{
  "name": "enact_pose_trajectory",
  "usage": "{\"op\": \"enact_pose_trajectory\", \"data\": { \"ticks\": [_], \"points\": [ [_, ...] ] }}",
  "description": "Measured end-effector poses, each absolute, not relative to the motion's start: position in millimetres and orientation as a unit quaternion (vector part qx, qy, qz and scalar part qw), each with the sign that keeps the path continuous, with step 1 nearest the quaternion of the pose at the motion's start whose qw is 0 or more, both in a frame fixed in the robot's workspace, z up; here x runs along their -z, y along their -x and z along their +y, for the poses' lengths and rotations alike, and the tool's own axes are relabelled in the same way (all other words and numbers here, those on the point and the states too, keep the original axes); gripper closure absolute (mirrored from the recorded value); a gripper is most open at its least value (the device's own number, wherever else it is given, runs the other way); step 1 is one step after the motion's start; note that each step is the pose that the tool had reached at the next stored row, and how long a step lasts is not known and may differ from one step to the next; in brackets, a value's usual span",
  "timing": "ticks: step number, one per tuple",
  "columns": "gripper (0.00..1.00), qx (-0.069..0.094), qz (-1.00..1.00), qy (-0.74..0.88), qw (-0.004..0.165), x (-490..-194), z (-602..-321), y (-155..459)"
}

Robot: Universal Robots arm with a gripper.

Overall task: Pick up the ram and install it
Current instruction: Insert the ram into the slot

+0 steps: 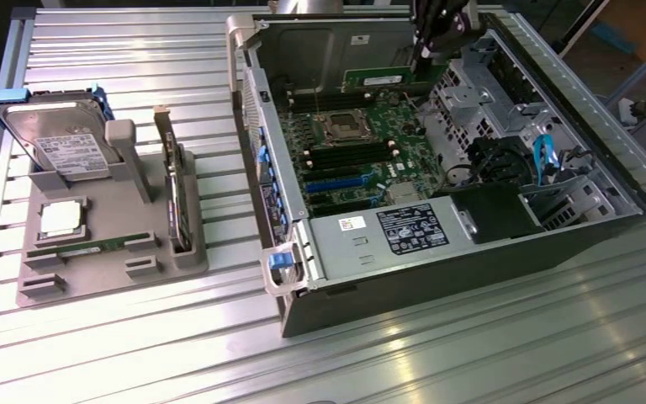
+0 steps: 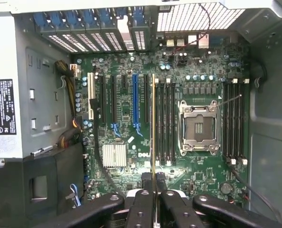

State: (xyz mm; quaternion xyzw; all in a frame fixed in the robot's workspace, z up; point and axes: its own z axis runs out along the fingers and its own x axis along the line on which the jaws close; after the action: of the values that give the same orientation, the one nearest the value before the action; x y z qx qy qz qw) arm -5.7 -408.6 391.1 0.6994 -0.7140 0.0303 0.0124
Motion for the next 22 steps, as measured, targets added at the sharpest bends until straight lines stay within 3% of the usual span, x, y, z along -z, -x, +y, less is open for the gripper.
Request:
{"op": "enact_pose_trajectory", "data": {
  "ticks": [22],
  "points": [
    [0.88,-0.030,-0.714,-0.699,0.012,-339.3,-408.6,6.3]
  ]
}}
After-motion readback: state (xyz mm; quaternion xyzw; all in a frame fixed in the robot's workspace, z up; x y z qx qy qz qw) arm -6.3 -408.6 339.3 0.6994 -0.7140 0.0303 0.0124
